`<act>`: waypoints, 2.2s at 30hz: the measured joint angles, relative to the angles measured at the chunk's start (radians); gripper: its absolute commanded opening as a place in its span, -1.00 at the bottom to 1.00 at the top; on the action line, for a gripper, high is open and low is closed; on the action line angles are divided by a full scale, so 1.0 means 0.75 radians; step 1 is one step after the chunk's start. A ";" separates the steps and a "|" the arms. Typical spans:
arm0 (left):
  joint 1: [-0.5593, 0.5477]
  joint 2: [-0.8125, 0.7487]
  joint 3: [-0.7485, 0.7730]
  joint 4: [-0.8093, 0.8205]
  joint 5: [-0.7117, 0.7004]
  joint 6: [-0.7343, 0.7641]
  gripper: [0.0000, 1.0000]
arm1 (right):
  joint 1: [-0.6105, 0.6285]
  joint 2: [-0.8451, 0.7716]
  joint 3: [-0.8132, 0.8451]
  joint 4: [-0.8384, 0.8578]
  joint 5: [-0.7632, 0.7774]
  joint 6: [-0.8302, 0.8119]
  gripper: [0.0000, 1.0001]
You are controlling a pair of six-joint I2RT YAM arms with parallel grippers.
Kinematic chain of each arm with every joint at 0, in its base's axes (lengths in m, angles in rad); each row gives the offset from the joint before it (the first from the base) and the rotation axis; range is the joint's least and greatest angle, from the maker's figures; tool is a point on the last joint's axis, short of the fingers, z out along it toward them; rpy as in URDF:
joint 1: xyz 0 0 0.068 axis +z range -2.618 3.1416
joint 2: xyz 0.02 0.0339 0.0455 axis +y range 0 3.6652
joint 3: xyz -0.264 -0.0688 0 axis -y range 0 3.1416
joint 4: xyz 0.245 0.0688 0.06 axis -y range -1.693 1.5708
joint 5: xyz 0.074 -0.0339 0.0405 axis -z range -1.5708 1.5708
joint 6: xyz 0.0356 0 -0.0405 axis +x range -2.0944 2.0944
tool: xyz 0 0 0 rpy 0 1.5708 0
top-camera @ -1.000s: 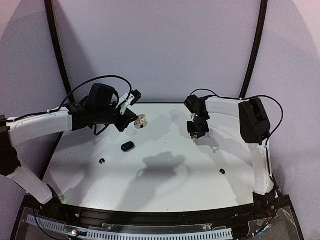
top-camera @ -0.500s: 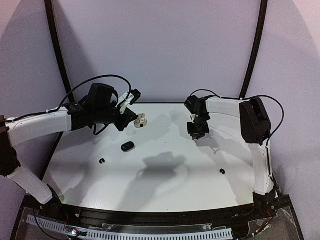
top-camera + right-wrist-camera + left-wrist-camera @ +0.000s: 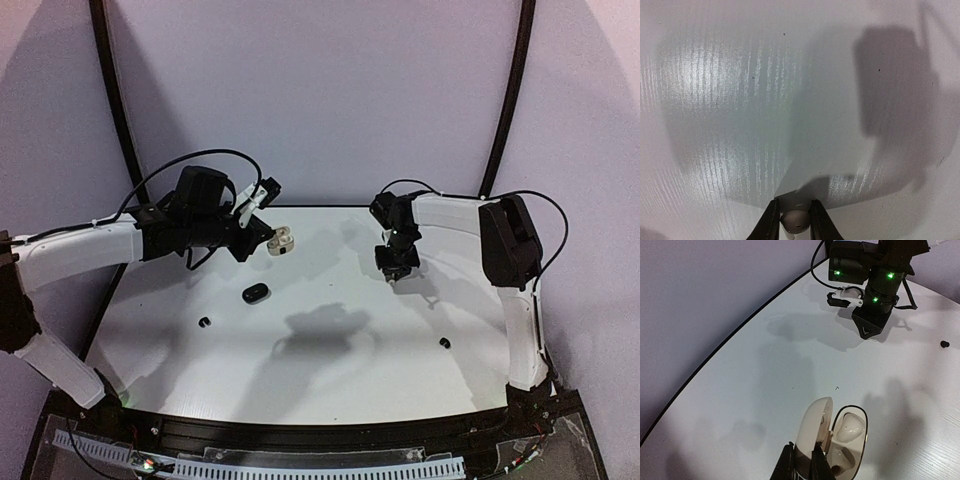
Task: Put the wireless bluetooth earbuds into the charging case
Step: Pick up the left earbud from the center of the board, then insert the left earbud into the left side groove of the charging case.
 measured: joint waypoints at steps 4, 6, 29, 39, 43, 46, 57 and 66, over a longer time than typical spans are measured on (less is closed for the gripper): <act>0.000 0.000 0.000 0.000 0.001 -0.001 -0.98 | 0.000 0.000 0.000 -0.005 0.000 0.001 -0.56; 0.000 0.000 -0.001 0.000 0.001 -0.001 -0.98 | 0.000 -0.001 0.000 -0.009 0.000 0.002 -0.56; 0.002 -0.019 -0.022 0.004 0.001 -0.015 -0.98 | 0.002 -0.030 -0.012 0.010 -0.061 -0.064 -1.00; 0.003 -0.020 -0.022 0.045 -0.010 -0.068 -0.98 | 0.279 -0.814 -0.401 1.069 -0.281 -0.295 -1.00; 0.003 -0.021 -0.021 0.077 -0.017 -0.077 -0.98 | 0.394 -0.944 -0.532 1.564 -0.418 -0.301 -1.00; 0.002 -0.021 0.001 0.084 -0.023 -0.092 -0.98 | 0.421 -0.921 -0.621 1.828 -0.506 -0.270 -1.00; 0.003 -0.032 0.090 0.117 -0.058 -0.191 -0.98 | 0.514 -0.789 -0.711 2.168 -0.654 -0.227 -1.00; 0.005 -0.033 0.090 0.127 -0.065 -0.221 -0.98 | 0.556 -0.657 -0.720 2.271 -0.630 -0.198 -1.00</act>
